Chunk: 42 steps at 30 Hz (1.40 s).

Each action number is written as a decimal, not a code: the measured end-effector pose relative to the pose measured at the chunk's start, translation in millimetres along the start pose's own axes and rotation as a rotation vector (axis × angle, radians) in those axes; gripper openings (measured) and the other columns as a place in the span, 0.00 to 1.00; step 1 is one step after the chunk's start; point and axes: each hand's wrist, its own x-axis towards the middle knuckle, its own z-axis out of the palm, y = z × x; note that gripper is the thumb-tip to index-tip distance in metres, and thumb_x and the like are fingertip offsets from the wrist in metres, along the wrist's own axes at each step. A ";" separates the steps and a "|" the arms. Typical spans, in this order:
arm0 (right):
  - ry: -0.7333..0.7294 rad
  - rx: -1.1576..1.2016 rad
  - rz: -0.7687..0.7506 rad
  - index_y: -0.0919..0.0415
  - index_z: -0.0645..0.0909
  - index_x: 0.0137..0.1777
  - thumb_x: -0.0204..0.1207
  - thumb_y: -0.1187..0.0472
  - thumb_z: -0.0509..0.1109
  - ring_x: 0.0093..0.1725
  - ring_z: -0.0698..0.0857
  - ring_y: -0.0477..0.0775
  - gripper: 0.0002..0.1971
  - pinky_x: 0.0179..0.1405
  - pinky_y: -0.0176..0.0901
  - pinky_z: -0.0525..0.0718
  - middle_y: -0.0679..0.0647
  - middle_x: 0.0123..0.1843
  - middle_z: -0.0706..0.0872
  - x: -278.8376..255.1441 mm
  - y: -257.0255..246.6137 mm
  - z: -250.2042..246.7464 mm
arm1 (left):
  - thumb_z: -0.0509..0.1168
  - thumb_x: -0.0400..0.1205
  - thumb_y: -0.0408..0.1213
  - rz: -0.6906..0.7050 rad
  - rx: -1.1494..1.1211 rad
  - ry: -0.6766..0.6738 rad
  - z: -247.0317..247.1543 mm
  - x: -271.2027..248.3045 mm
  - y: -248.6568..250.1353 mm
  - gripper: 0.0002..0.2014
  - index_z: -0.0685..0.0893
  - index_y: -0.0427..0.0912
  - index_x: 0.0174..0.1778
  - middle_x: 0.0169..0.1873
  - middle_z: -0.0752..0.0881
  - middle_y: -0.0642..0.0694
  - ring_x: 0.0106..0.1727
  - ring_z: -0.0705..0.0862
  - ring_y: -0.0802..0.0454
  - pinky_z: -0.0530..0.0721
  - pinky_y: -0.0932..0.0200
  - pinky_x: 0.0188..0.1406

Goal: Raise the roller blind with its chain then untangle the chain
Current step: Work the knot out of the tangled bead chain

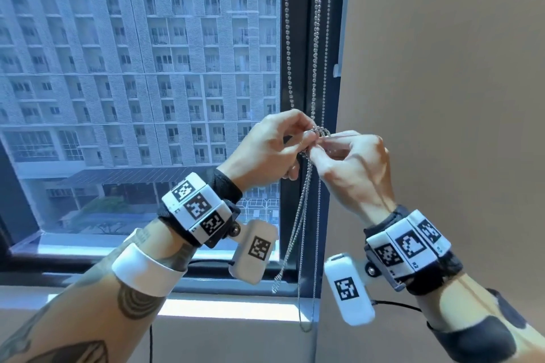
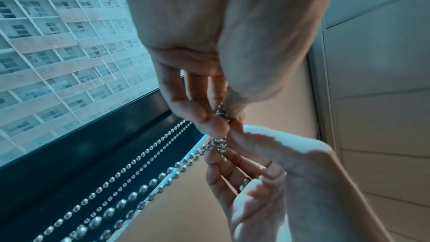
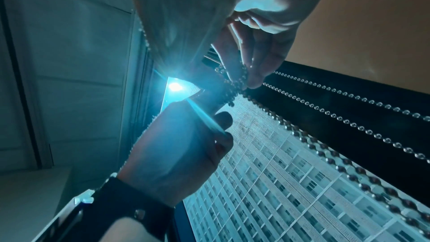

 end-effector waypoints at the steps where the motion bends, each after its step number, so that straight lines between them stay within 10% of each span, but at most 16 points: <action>1: -0.032 0.001 0.017 0.54 0.94 0.38 0.74 0.51 0.76 0.40 0.88 0.42 0.10 0.36 0.27 0.78 0.43 0.42 0.93 2.8 2.4 -0.6 | 0.64 0.90 0.31 0.013 0.012 0.002 -1.3 -0.1 -2.1 0.04 0.82 0.34 0.52 0.42 0.90 0.40 0.22 0.84 0.43 0.84 0.48 0.20; 6: -0.200 0.101 0.146 0.59 0.92 0.34 0.73 0.55 0.78 0.30 0.78 0.44 0.10 0.35 0.38 0.77 0.39 0.23 0.80 11.5 7.9 2.0 | 0.67 0.88 0.32 0.050 0.099 0.053 -2.8 -2.9 -11.9 0.01 0.83 0.39 0.52 0.43 0.91 0.48 0.20 0.85 0.44 0.81 0.58 0.22; 13: -0.117 0.240 0.257 0.54 0.93 0.35 0.68 0.50 0.84 0.35 0.85 0.46 0.08 0.42 0.48 0.84 0.41 0.29 0.89 12.3 15.3 6.0 | 0.71 0.85 0.46 0.113 0.511 0.078 -12.4 -6.0 -16.7 0.07 0.81 0.56 0.56 0.45 0.89 0.58 0.29 0.81 0.63 0.87 0.48 0.38; 22: -0.291 0.601 0.438 0.54 0.88 0.40 0.84 0.55 0.75 0.53 0.85 0.50 0.11 0.56 0.54 0.79 0.45 0.43 0.89 3.6 7.0 4.4 | 0.68 0.82 0.50 0.154 0.904 0.162 -14.7 -9.6 -12.6 0.05 0.85 0.55 0.48 0.42 0.87 0.58 0.44 0.86 0.49 0.88 0.48 0.40; 27: -0.261 0.635 0.427 0.52 0.84 0.21 0.82 0.52 0.76 0.48 0.82 0.53 0.24 0.55 0.53 0.73 0.41 0.31 0.86 4.5 11.8 -1.2 | 0.66 0.84 0.58 0.153 0.925 0.128 -27.7 -7.0 -10.9 0.11 0.89 0.59 0.50 0.54 0.86 0.61 0.49 0.87 0.55 0.87 0.51 0.41; 31: -0.140 0.949 0.537 0.54 0.83 0.31 0.78 0.60 0.78 0.40 0.83 0.55 0.14 0.58 0.51 0.77 0.51 0.29 0.85 4.0 20.5 1.7 | 0.59 0.89 0.52 0.061 1.070 0.052 -28.8 -4.4 -14.4 0.13 0.84 0.49 0.56 0.63 0.79 0.57 0.49 0.88 0.45 0.82 0.50 0.37; 35: -0.184 1.167 0.591 0.54 0.74 0.33 0.84 0.57 0.71 0.24 0.73 0.53 0.17 0.53 0.49 0.88 0.50 0.22 0.70 2.7 29.5 2.5 | 0.58 0.90 0.40 -0.093 0.894 0.007 -48.0 2.1 -36.5 0.07 0.80 0.45 0.55 0.63 0.75 0.57 0.52 0.85 0.46 0.86 0.40 0.52; 39: -0.332 0.833 0.540 0.59 0.77 0.35 0.89 0.59 0.67 0.21 0.72 0.50 0.17 0.37 0.50 0.80 0.51 0.28 0.72 -17.0 43.2 16.6 | 0.60 0.92 0.34 -0.079 0.602 -0.077 -72.3 7.2 -33.6 0.12 0.84 0.29 0.53 0.60 0.75 0.49 0.48 0.78 0.60 0.80 0.71 0.51; 42: -0.482 0.652 0.475 0.61 0.80 0.39 0.89 0.62 0.66 0.26 0.76 0.47 0.15 0.29 0.43 0.79 0.51 0.34 0.78 -40.5 56.4 35.9 | 0.54 0.93 0.32 -0.046 0.469 -0.063 -77.4 6.1 -25.8 0.17 0.80 0.32 0.40 0.51 0.74 0.47 0.44 0.75 0.65 0.73 0.74 0.46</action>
